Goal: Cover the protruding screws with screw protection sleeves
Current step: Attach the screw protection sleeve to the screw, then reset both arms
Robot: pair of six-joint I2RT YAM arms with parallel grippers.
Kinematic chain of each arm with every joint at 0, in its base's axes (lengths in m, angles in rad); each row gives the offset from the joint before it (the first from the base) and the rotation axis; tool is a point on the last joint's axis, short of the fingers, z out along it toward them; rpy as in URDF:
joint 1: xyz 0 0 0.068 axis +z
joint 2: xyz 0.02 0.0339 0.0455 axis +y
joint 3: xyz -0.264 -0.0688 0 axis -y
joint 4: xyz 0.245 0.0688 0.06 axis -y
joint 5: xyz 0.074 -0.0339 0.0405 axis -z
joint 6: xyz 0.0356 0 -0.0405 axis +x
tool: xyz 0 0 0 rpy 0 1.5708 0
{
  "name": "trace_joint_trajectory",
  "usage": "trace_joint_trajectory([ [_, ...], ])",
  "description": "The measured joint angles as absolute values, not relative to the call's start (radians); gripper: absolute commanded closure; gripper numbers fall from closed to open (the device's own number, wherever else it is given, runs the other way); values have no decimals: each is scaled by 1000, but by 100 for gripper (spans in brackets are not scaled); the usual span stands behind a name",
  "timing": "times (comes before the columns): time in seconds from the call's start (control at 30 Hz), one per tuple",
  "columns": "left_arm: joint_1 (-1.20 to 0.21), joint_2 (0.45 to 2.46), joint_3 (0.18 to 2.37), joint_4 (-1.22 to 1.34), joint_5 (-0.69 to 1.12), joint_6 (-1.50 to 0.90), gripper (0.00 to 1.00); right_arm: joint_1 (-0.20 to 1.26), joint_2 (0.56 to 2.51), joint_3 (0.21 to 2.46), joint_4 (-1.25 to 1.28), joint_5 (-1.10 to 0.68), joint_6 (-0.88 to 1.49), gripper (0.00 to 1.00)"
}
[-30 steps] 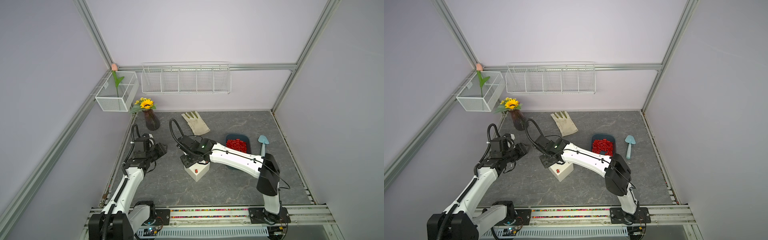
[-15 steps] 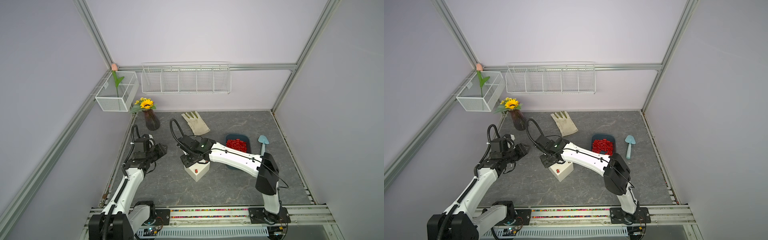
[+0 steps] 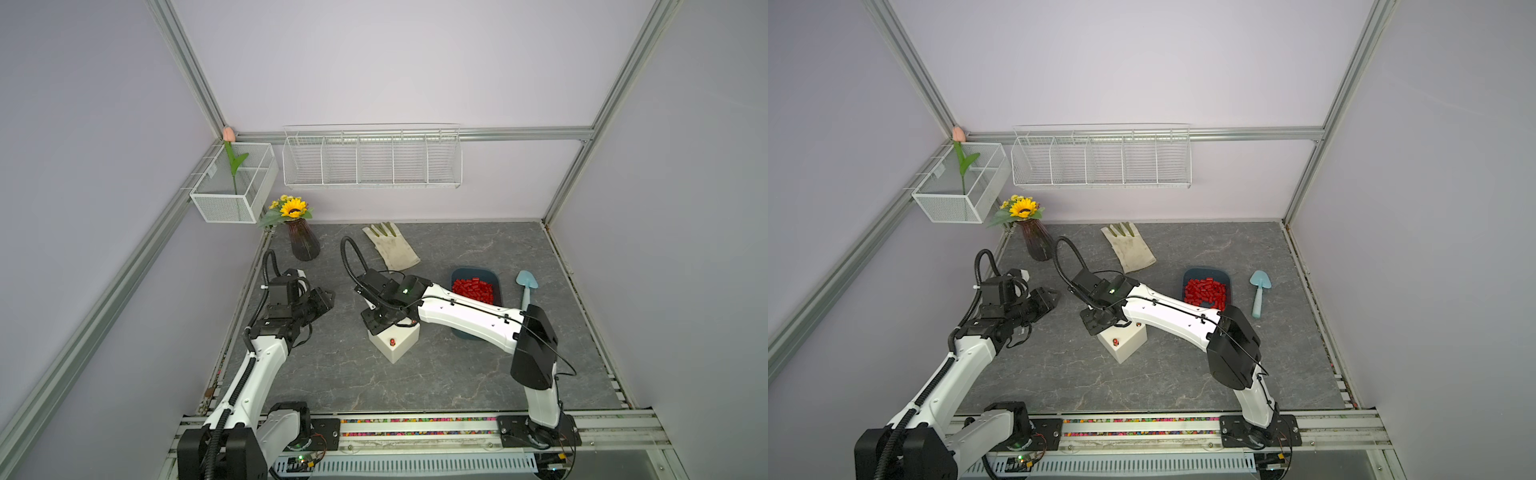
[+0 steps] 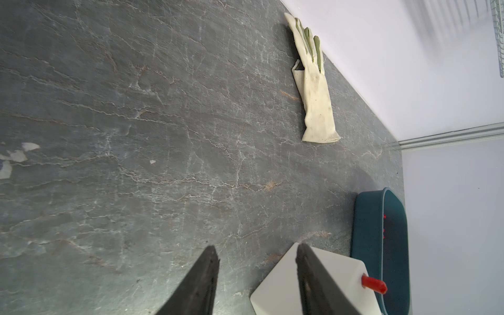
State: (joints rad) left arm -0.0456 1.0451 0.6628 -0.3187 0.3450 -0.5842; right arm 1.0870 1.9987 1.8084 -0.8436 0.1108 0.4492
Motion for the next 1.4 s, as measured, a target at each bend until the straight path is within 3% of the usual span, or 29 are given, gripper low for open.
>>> trace_joint_trajectory([
  [0.57, -46, 1045, 663, -312, 345, -598, 49, 1081, 1981, 1822, -839, 113, 432, 73],
  [0.97, -46, 1051, 688, -311, 337, -616, 43, 1039, 1814, 1767, -797, 155, 406, 60],
  [1.23, -46, 1075, 736, -313, 301, -616, 27, 955, 1626, 1609, -760, 202, 400, 35],
  [1.3, -46, 1075, 748, -312, 285, -616, 19, 933, 1580, 1570, -757, 219, 398, 20],
  [1.33, -46, 1075, 751, -312, 277, -616, 15, 922, 1557, 1551, -757, 228, 397, 5],
  [1.4, -45, 1075, 758, -311, 257, -614, 6, 896, 1503, 1507, -753, 249, 393, 11],
])
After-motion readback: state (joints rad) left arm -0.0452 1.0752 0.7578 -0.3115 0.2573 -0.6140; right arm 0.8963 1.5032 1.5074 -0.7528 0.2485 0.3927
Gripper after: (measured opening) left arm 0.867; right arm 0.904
